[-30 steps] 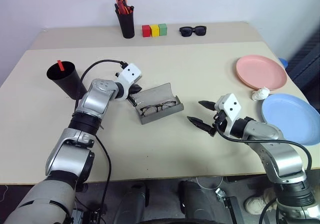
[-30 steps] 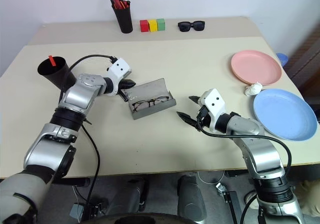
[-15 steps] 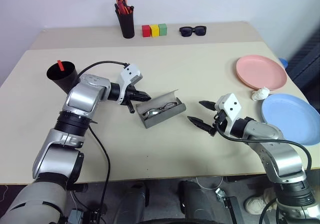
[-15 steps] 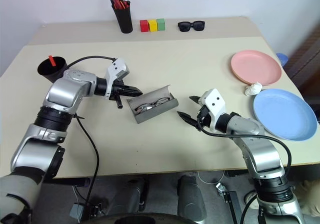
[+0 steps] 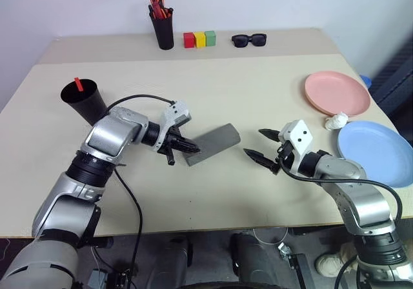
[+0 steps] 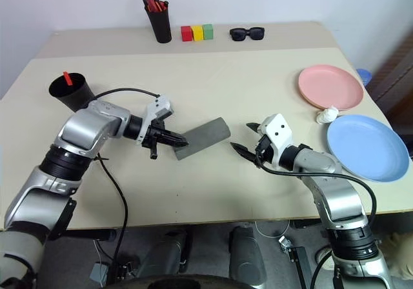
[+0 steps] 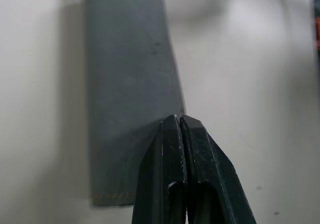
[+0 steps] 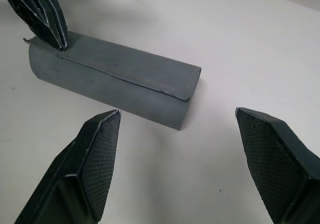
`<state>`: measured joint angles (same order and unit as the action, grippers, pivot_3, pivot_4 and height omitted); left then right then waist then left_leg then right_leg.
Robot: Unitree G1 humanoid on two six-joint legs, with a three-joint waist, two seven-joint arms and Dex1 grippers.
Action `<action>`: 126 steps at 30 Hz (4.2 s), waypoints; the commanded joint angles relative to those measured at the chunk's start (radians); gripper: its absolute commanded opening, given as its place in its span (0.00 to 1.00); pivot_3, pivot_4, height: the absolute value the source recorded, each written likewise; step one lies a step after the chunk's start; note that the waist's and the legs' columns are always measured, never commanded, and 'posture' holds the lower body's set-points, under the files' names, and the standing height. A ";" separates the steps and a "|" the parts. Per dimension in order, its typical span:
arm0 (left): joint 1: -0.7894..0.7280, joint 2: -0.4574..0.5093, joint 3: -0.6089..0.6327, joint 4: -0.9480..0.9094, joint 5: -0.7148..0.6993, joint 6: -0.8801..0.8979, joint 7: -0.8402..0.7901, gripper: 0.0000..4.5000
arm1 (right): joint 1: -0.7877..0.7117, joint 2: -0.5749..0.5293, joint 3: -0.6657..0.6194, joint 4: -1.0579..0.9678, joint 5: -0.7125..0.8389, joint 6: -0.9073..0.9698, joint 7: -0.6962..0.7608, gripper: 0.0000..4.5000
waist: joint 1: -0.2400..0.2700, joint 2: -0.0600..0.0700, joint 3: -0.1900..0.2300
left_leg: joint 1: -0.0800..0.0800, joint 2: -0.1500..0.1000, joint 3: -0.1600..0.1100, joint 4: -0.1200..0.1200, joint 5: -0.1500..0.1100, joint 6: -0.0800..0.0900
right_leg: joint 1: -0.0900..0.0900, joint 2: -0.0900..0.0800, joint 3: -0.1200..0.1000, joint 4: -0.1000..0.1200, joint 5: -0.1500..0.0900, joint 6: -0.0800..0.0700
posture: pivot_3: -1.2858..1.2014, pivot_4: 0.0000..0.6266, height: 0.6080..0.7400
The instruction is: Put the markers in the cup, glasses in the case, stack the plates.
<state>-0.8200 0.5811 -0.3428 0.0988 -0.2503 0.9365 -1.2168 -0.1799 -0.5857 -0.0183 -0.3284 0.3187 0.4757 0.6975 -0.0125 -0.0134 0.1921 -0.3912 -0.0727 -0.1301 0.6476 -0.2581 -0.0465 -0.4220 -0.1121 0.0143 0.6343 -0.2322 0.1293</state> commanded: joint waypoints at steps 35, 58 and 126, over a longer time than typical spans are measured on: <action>0.061 -0.196 0.123 0.030 -0.073 -0.631 0.033 0.99 | 0.142 -0.173 -0.347 0.078 -0.060 0.081 -0.154 0.83 | 0.002 0.000 0.000 | 0.003 0.000 0.000 0.001 -0.001 0.002 | 0.008 -0.001 -0.001 -0.004 0.000 0.001 | 0.52 0.24 1.00; 0.011 -0.352 0.062 0.120 0.028 -0.737 0.114 1.00 | 0.159 -0.206 -0.376 0.299 -0.136 0.133 -0.222 0.01 | 0.003 0.000 0.000 | 0.005 0.000 0.001 0.001 -0.001 0.003 | 0.009 -0.001 0.000 -0.005 0.000 0.001 | 0.52 0.24 1.00; 0.172 -0.274 0.063 -0.153 -0.080 -0.547 0.193 1.00 | -0.650 -0.229 -0.136 1.272 -0.319 -0.471 -0.172 0.99 | -0.002 0.003 0.000 | 0.003 -0.001 0.006 0.000 -0.001 0.003 | 0.004 -0.001 0.004 -0.004 0.000 0.002 | 0.52 0.24 1.00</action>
<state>-0.6350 0.3085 -0.2824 -0.0394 -0.3102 0.4057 -1.0030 -0.8574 -0.7789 -0.1093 1.0321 -0.0443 -0.0380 0.5069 -0.0147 -0.0101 0.1917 -0.3885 -0.0736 -0.1244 0.6474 -0.2593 -0.0433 -0.4175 -0.1129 0.0185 0.6295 -0.2317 0.1312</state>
